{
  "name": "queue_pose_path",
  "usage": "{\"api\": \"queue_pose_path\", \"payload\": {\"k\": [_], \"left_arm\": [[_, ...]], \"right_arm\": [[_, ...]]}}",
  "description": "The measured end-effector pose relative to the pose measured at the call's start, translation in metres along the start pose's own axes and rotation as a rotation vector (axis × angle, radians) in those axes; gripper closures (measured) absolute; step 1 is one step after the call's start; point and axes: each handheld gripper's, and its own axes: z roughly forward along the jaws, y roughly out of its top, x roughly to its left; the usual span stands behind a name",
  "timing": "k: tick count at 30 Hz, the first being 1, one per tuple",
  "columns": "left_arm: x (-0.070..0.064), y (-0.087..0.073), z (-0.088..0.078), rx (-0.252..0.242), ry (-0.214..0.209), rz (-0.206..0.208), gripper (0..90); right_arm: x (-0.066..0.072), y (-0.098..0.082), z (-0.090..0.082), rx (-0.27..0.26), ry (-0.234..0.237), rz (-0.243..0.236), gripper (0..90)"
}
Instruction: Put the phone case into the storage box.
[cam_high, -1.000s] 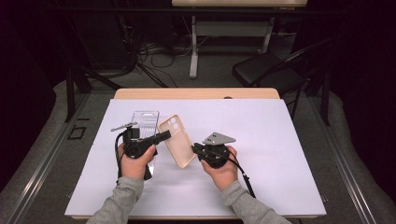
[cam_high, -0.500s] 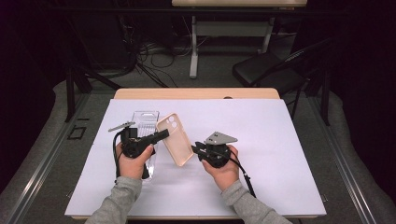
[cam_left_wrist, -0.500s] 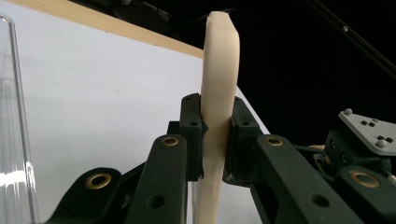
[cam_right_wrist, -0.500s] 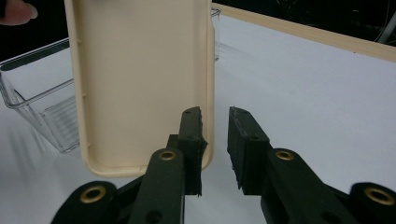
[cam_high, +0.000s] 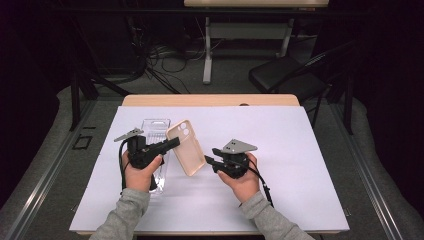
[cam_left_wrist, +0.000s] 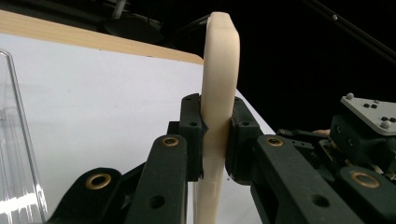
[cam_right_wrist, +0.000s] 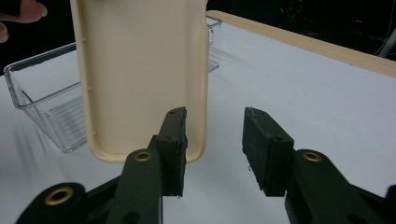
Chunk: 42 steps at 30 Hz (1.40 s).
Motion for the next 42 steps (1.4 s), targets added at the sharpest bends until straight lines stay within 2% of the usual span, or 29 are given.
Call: {"api": "queue_pose_path", "payload": {"k": [5, 8, 12, 16, 18, 22, 27, 30, 33, 42], "left_arm": [[0.000, 0.001, -0.001, 0.004, -0.005, 0.035, 80.0], [0.001, 0.002, -0.001, 0.006, -0.015, 0.035, 80.0], [0.004, 0.003, -0.001, 0.018, -0.026, 0.039, 80.0], [0.006, 0.004, -0.002, 0.031, -0.054, 0.047, 80.0], [0.006, 0.004, -0.002, 0.035, -0.063, 0.048, 80.0], [0.006, 0.004, -0.001, 0.054, -0.052, 0.050, 80.0], [0.006, 0.005, -0.001, 0.064, -0.080, 0.070, 80.1], [0.005, 0.006, -0.002, 0.064, -0.095, 0.089, 80.0], [0.006, 0.007, -0.003, 0.067, -0.096, 0.090, 80.0], [0.010, 0.011, -0.007, 0.076, -0.118, 0.089, 80.0]], "right_arm": [[-0.002, 0.000, -0.002, -0.005, 0.000, -0.008, 56.1], [-0.002, 0.000, -0.002, -0.010, -0.005, -0.019, 55.1], [-0.003, 0.001, -0.004, -0.014, -0.007, -0.013, 54.4], [-0.007, 0.002, -0.007, -0.029, -0.007, -0.002, 52.3], [-0.009, 0.003, -0.008, -0.034, 0.003, 0.015, 51.7], [-0.012, 0.005, -0.010, -0.031, 0.026, 0.024, 49.8], [-0.012, 0.007, -0.012, -0.025, 0.050, 0.037, 49.1], [-0.013, 0.008, -0.013, -0.015, 0.062, 0.023, 49.0], [-0.012, 0.009, -0.013, -0.005, 0.075, 0.006, 49.0], [-0.012, 0.012, -0.017, -0.013, 0.122, 0.004, 49.2]]}}
